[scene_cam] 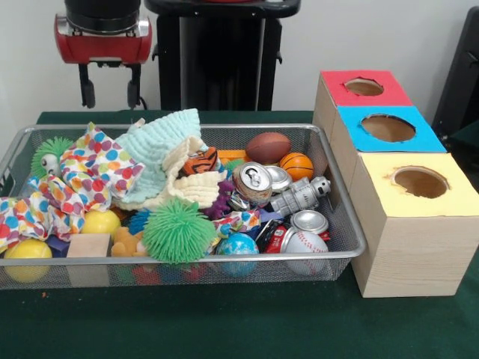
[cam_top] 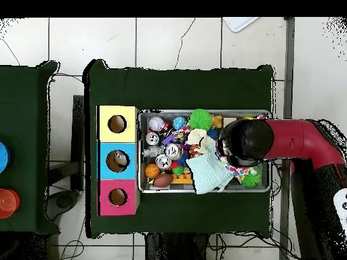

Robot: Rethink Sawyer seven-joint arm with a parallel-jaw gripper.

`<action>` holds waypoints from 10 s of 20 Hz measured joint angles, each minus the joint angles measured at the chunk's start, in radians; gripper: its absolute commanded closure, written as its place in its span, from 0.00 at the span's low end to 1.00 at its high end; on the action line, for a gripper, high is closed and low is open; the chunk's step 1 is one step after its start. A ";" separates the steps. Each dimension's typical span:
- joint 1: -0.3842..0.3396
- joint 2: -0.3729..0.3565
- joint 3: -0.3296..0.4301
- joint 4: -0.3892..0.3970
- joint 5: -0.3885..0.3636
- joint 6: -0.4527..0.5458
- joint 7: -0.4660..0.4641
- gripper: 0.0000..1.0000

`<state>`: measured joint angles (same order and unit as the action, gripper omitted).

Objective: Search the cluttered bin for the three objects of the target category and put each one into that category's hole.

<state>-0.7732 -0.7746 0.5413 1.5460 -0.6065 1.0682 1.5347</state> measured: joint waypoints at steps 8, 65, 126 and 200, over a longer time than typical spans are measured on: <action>-0.032 0.017 0.042 -0.022 -0.003 -0.001 -0.007 0.00; -0.118 0.360 0.112 -0.313 -0.191 -0.011 -0.242 0.00; -0.181 0.365 0.042 -0.197 -0.208 -0.123 -0.242 1.00; -0.109 0.100 -0.090 0.040 -0.002 -0.115 -0.236 0.00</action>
<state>-0.8818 -0.6746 0.4515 1.5857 -0.6083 0.9533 1.2986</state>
